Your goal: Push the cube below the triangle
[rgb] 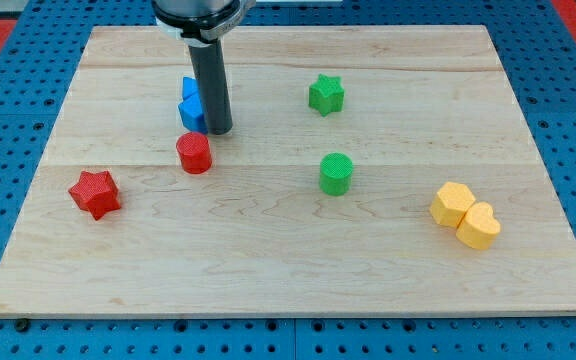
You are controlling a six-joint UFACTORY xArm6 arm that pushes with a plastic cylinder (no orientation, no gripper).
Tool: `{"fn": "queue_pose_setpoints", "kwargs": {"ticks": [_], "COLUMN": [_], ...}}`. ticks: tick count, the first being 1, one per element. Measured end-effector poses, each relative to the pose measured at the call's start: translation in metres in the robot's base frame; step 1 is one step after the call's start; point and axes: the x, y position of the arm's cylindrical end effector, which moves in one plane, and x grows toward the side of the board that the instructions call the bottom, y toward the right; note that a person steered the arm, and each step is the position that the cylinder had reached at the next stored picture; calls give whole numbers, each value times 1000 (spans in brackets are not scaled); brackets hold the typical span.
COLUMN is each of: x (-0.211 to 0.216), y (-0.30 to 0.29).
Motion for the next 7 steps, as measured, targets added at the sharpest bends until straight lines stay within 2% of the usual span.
{"fn": "queue_pose_setpoints", "kwargs": {"ticks": [1, 4, 5, 7], "x": [0, -10, -29, -106], "y": [-22, -11, 5, -11]}}
